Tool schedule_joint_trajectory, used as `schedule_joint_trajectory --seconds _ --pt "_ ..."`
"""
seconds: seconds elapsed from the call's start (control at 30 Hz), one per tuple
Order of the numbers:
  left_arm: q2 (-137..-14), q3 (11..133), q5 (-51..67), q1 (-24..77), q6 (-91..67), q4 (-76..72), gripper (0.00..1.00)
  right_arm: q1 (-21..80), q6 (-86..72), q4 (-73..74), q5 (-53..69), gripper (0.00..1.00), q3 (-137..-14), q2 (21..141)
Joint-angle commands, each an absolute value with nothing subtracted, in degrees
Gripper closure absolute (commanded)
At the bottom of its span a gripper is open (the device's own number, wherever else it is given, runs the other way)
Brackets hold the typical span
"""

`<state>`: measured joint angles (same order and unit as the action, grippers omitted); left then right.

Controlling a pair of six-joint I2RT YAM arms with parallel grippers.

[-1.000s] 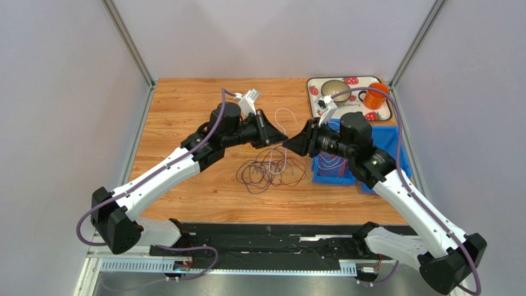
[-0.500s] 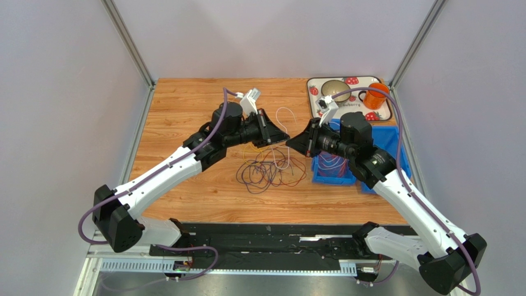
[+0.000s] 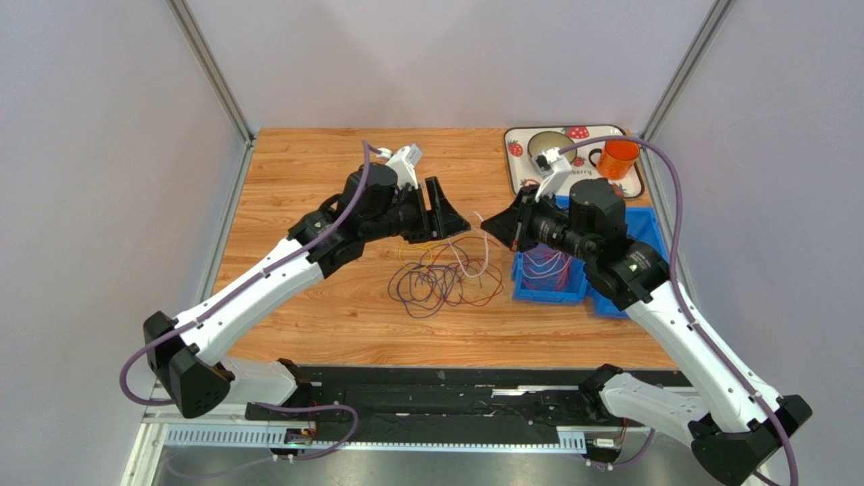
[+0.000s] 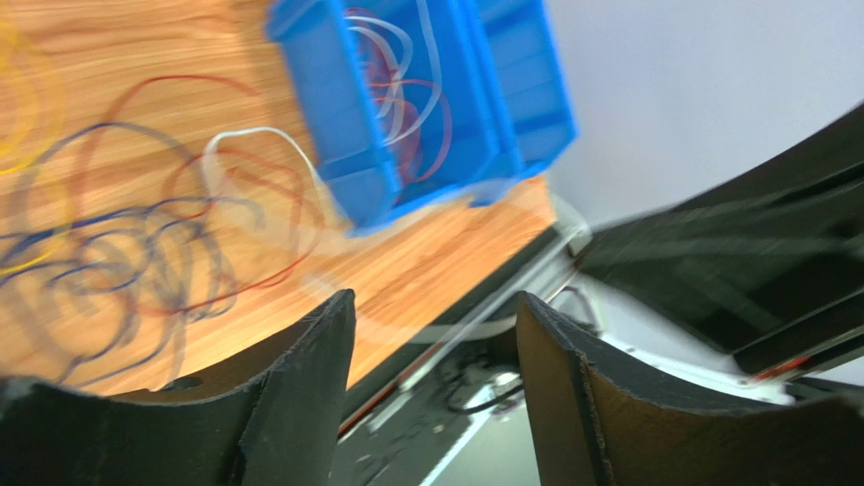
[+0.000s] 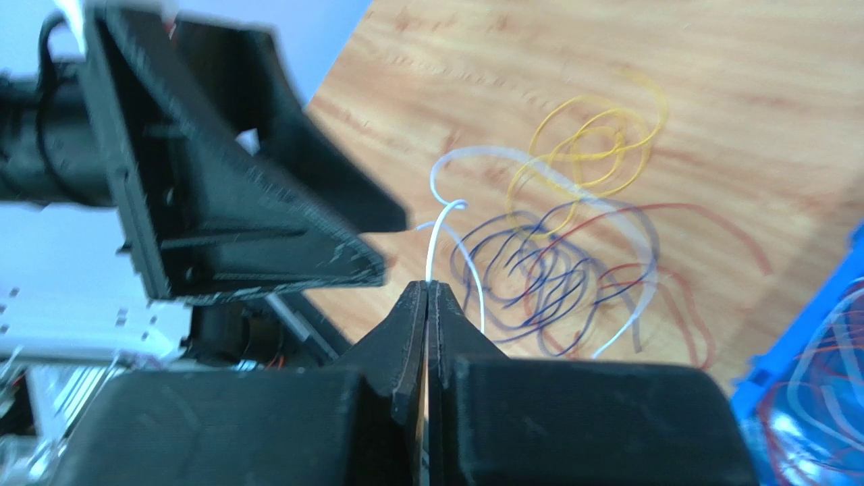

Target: Untangle the cables

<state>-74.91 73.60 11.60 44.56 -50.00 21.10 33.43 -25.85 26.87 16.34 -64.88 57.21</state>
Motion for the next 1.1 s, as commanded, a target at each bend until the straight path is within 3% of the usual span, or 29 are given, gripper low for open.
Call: schedule_joint_trajectory --seconds 0.0,0.13,0.37,0.63,1.07 --pt "-68.74 78.4 1.53 43.95 -39.74 38.3 0.31 33.22 -22.06 31.28 6.95 1.0 -71.79 55.72" --pt "-62.34 79.01 -4.3 39.83 -33.24 49.53 0.25 33.14 -21.01 35.23 3.79 1.0 -74.09 55.72" --pt "-53.09 77.26 -14.66 34.98 -23.39 60.46 0.25 33.22 -18.29 40.16 -4.38 1.0 -77.25 55.63" --pt "-45.53 67.87 -21.27 34.89 -16.44 60.04 0.24 32.96 -15.56 44.99 -13.09 1.0 -79.89 55.9" --pt "-39.2 61.27 -27.41 34.89 -21.09 58.19 0.25 29.62 -14.15 47.02 -18.36 1.0 -76.12 56.51"
